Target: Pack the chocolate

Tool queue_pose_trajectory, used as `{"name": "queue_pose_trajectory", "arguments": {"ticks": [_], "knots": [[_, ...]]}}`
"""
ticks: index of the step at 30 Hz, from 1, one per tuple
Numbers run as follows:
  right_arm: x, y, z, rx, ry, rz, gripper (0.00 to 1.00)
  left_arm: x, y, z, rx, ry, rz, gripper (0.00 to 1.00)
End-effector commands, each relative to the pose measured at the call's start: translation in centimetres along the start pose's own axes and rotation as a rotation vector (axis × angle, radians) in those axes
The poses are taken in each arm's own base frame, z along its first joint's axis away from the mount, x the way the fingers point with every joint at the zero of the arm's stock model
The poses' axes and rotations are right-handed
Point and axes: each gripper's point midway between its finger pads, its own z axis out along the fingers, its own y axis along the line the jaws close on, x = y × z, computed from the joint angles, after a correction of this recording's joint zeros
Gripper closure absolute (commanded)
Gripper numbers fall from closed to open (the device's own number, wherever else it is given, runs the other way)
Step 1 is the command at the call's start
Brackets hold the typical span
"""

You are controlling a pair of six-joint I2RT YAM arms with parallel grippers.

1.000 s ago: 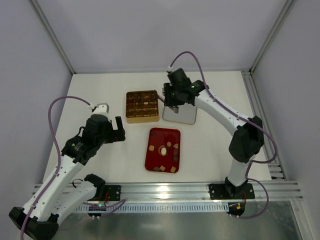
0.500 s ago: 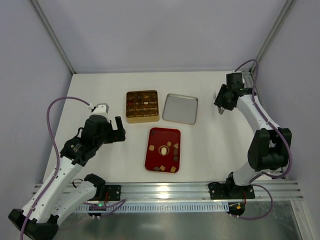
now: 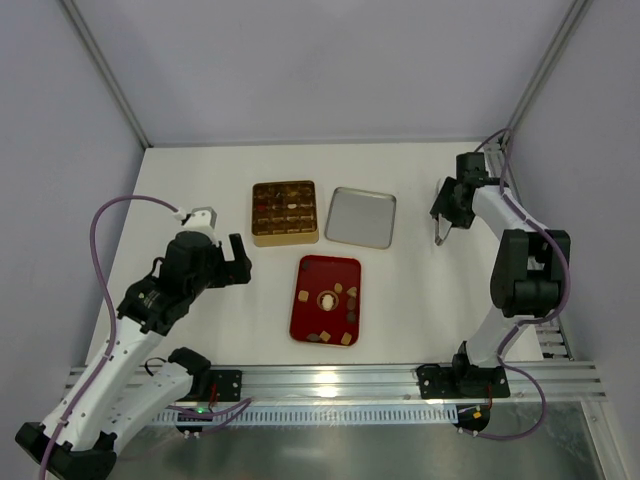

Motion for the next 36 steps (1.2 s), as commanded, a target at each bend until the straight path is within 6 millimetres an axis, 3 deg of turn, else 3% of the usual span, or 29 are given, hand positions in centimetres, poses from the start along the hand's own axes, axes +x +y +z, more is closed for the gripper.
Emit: {"name": "queue_pose_trajectory", "arguments": {"ticks": [1,14,23,29,36], "knots": [[-0.5,0.5,0.9,-0.025,-0.011,-0.019,0.41,-0.8,-0.3,-0.1,0.02,-0.037,0.001,0.0],[2.4,-0.2,3.5,-0.002,0.099,-0.038,0.34,-0.7,-0.4,0.0,0.022,-0.033,0.001,0.0],[3.5,-0.4,4.1,0.002,0.129,-0.037,0.27,-0.7,-0.4,0.0,0.022,-0.03,0.002,0.0],[3.8,-0.5,3.7,0.0,0.132,-0.037,0.2,-0.7,-0.4,0.0,0.022,-0.032,0.003,0.0],[2.5,-1.1,0.2,0.014,0.045,-0.021,0.19,-0.6,-0.4,0.2,0.022,-0.027,0.004,0.0]]}}
